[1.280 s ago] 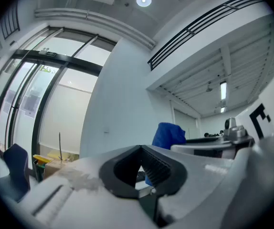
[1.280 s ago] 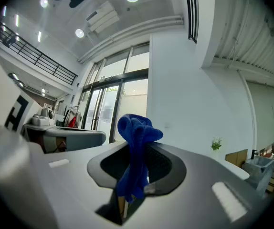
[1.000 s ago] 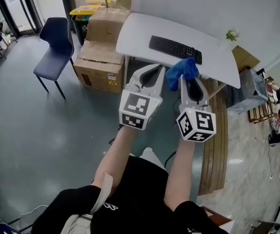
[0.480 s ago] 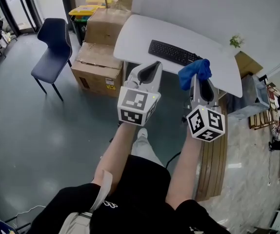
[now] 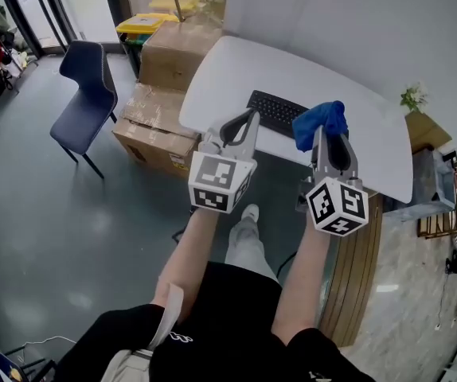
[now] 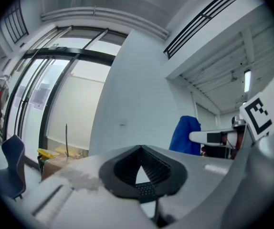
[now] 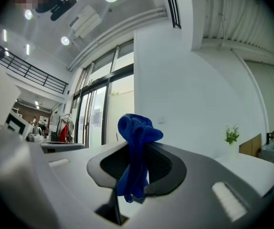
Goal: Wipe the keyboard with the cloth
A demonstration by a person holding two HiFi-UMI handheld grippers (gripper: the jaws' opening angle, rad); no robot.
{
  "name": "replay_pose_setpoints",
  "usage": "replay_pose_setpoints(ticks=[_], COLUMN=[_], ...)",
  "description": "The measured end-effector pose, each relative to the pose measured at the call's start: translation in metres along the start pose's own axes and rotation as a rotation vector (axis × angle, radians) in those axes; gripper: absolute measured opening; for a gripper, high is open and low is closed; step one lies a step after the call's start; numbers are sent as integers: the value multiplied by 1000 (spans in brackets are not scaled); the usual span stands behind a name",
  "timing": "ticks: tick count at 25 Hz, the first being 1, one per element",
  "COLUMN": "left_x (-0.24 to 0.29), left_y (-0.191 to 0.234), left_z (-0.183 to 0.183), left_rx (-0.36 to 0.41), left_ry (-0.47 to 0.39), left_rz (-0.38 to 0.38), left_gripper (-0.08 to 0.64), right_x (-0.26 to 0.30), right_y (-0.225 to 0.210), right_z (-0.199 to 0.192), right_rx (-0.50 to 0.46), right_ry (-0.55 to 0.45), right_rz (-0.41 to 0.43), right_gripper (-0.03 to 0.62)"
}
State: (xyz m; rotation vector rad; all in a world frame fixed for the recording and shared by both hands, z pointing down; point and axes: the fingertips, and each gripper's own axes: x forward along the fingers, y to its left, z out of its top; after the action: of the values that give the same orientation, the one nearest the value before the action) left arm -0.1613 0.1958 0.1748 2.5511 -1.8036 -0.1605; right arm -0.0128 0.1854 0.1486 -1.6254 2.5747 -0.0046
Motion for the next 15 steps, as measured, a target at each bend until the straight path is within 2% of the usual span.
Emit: replay_pose_setpoints(ticks=[6,11,15], left_x=[141,232,249], left_y=[25,26,46], left_z=[-29,-51,-70], left_rx=[-93,-33,23], left_ry=[41,79,158], left_rz=[66,57,85], left_gripper=[-2,-2,-2], right_x=[126,211,244], right_y=[-84,-124,-120], right_z=[-15,-35,-68], right_rx=[-33,-6,56], right_ry=[112,143,203], right_rz=[73,174,262], right_gripper=[89,89,89])
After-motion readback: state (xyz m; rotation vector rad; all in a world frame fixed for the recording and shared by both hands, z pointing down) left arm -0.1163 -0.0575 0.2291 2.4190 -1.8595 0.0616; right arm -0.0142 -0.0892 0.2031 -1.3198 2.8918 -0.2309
